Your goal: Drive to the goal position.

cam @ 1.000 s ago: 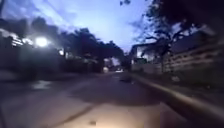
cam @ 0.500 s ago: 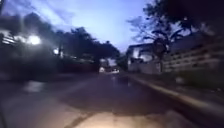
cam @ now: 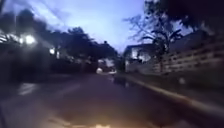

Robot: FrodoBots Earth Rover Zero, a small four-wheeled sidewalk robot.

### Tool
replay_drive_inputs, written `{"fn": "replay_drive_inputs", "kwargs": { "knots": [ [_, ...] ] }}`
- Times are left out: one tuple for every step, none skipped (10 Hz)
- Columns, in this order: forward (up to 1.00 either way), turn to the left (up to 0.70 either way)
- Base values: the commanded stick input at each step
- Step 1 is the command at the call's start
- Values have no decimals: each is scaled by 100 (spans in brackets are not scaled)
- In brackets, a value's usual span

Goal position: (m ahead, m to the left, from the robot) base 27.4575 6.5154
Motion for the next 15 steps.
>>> {"fn": "replay_drive_inputs", "kwargs": {
  "knots": [
    [70,0],
    [70,0],
    [70,0],
    [70,0],
    [70,0],
    [70,0],
    [70,0],
    [70,0],
    [70,0],
    [70,0],
    [70,0],
    [70,0],
    [70,0],
    [70,0],
    [70,0]
  ]
}}
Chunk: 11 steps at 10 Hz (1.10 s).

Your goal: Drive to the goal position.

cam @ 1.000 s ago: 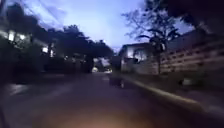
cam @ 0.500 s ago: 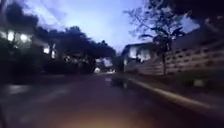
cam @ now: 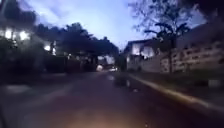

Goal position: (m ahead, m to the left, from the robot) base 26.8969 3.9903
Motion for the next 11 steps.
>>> {"fn": "replay_drive_inputs", "kwargs": {
  "knots": [
    [70,-17],
    [70,-35],
    [70,-35],
    [70,-32],
    [70,-20],
    [70,-3],
    [70,0],
    [70,0],
    [70,0],
    [70,0],
    [70,0]
  ]
}}
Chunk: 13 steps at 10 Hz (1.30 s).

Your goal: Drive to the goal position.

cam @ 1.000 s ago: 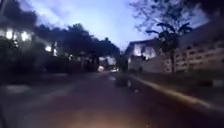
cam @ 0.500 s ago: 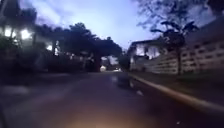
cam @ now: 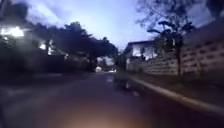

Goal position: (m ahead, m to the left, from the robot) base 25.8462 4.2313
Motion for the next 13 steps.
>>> {"fn": "replay_drive_inputs", "kwargs": {
  "knots": [
    [70,0],
    [70,-9],
    [70,-35],
    [70,-35],
    [70,-29],
    [70,-12],
    [70,0],
    [70,0],
    [70,0],
    [70,0],
    [70,0],
    [70,0],
    [70,0]
  ]
}}
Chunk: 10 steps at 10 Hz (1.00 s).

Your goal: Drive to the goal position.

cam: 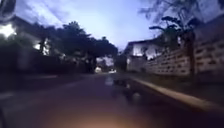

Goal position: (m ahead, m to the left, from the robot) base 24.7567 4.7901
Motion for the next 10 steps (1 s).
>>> {"fn": "replay_drive_inputs", "kwargs": {
  "knots": [
    [70,0],
    [70,0],
    [70,-26],
    [70,-35],
    [70,-35],
    [70,-20],
    [70,0],
    [70,0],
    [70,-3],
    [70,-16]
  ]
}}
